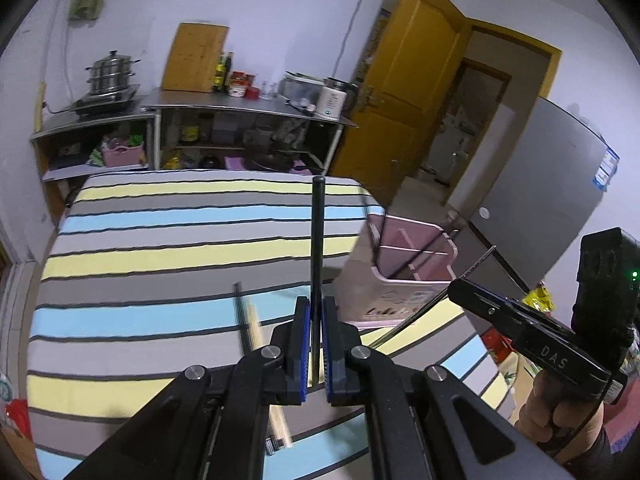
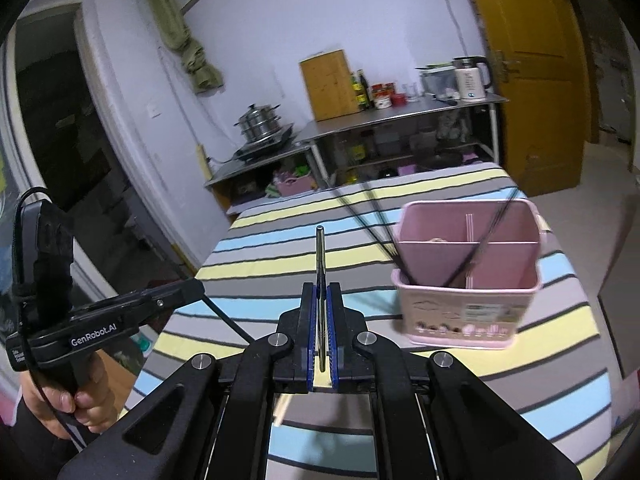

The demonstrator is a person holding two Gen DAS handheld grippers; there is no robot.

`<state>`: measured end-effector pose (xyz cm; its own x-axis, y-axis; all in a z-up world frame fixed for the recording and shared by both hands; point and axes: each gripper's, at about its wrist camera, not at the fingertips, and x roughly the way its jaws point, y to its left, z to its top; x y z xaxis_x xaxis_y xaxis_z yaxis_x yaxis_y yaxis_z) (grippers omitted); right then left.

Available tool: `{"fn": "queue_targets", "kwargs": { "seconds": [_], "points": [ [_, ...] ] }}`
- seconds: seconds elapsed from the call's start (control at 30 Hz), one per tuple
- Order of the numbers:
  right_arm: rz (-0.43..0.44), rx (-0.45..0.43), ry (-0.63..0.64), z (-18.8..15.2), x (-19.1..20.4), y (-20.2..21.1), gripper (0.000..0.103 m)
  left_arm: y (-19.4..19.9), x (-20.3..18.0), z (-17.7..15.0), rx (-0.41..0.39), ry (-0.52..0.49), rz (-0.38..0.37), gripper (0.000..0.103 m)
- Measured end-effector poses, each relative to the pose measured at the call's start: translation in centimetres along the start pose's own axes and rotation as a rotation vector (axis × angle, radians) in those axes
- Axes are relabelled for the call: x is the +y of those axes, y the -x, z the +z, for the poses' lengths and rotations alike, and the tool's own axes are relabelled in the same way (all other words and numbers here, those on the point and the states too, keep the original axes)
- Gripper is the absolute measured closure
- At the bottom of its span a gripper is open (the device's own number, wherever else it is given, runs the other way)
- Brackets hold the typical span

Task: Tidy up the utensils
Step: 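Carry the held chopsticks with both tools and lower them into the pink holder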

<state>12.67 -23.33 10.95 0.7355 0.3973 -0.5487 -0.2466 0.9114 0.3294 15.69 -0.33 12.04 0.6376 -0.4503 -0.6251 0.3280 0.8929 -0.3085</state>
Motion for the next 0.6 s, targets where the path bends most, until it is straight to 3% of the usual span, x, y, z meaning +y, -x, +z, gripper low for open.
{"fn": "queue_targets", "kwargs": {
  "seconds": [0.6],
  "points": [
    [-0.113, -0.173, -0.069, 5.9, -5.9, 5.0, 0.098, -2.8, -6.9, 8.2, -0.088, -0.069, -0.111, 0.098]
  ]
}}
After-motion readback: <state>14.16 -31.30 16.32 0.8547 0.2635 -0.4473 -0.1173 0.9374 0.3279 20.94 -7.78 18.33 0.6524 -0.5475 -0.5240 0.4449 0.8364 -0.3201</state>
